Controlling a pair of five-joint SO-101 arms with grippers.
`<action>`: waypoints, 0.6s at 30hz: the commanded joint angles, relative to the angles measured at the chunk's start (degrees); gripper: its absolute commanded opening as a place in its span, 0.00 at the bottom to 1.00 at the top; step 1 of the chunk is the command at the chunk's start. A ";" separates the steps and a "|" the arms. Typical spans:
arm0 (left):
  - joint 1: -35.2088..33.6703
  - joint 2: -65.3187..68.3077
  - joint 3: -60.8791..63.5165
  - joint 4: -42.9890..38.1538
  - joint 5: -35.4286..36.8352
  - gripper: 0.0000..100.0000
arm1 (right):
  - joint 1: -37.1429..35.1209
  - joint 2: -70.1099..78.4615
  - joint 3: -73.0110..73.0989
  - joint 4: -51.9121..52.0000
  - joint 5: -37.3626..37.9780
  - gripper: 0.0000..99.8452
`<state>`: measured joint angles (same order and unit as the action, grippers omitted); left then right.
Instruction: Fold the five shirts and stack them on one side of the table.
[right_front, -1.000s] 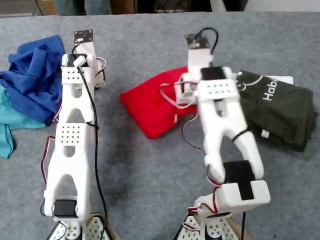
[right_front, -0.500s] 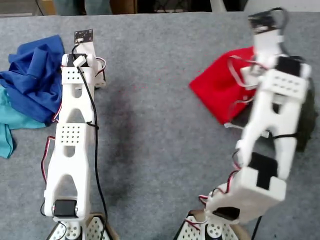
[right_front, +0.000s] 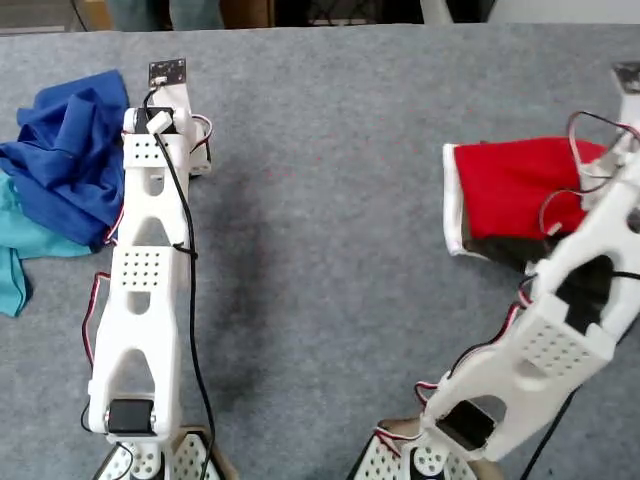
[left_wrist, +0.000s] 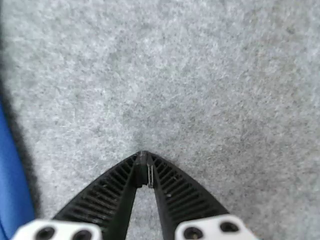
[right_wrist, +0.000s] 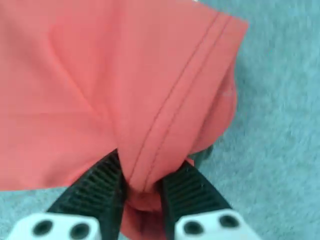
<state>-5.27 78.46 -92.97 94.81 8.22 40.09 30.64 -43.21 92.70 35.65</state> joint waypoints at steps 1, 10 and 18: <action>-0.40 -1.49 -2.51 -0.62 0.62 0.03 | 1.67 1.27 -4.00 3.69 1.67 0.07; -0.22 -2.11 -2.51 -1.14 0.35 0.03 | 3.34 1.71 -14.02 8.26 1.58 0.49; -10.86 -14.51 -2.42 5.98 -8.53 0.03 | 1.14 1.63 -17.71 7.65 -7.21 0.02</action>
<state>-11.34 71.96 -92.88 98.77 3.82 42.55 32.92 -58.77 100.53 30.11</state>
